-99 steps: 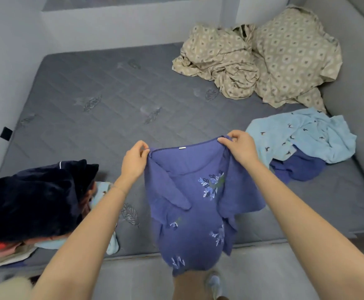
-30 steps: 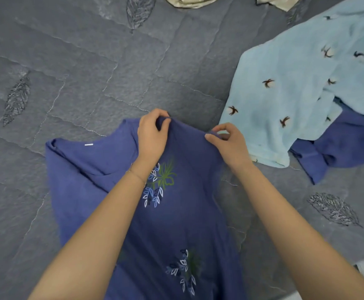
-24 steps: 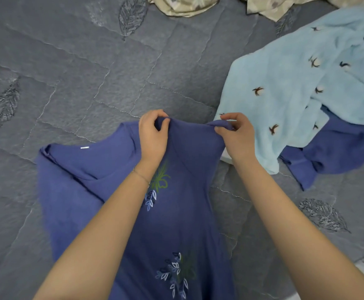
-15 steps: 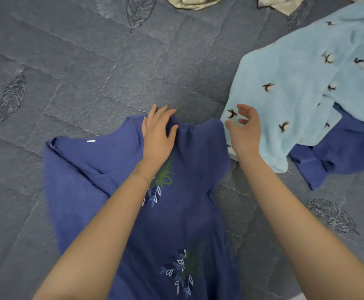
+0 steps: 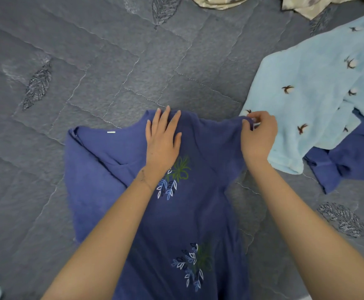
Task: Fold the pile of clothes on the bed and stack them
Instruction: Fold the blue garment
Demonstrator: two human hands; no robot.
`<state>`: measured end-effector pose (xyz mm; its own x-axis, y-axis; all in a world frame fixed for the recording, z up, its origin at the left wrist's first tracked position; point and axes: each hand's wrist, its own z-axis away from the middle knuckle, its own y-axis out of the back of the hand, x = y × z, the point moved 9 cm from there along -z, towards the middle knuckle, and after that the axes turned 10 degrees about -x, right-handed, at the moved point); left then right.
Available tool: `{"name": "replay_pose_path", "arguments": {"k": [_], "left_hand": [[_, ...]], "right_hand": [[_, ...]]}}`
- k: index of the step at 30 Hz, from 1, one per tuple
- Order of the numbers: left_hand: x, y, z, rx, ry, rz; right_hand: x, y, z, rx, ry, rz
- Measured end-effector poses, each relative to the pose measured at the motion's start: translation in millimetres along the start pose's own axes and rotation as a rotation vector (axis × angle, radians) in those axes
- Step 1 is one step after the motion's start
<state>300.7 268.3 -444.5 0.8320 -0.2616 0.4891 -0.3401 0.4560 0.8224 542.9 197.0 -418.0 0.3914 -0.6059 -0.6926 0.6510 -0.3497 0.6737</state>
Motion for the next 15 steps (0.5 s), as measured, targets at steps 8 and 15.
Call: {"name": "replay_pose_path", "arguments": {"k": [8, 15], "left_hand": [[-48, 24, 61, 0.074, 0.138, 0.095], [-113, 16, 163, 0.128, 0.476, 0.161]], "right_hand": [[-82, -61, 48, -0.262, 0.330, 0.153], [-118, -148, 117, -0.537, 0.465, 0.272]]}}
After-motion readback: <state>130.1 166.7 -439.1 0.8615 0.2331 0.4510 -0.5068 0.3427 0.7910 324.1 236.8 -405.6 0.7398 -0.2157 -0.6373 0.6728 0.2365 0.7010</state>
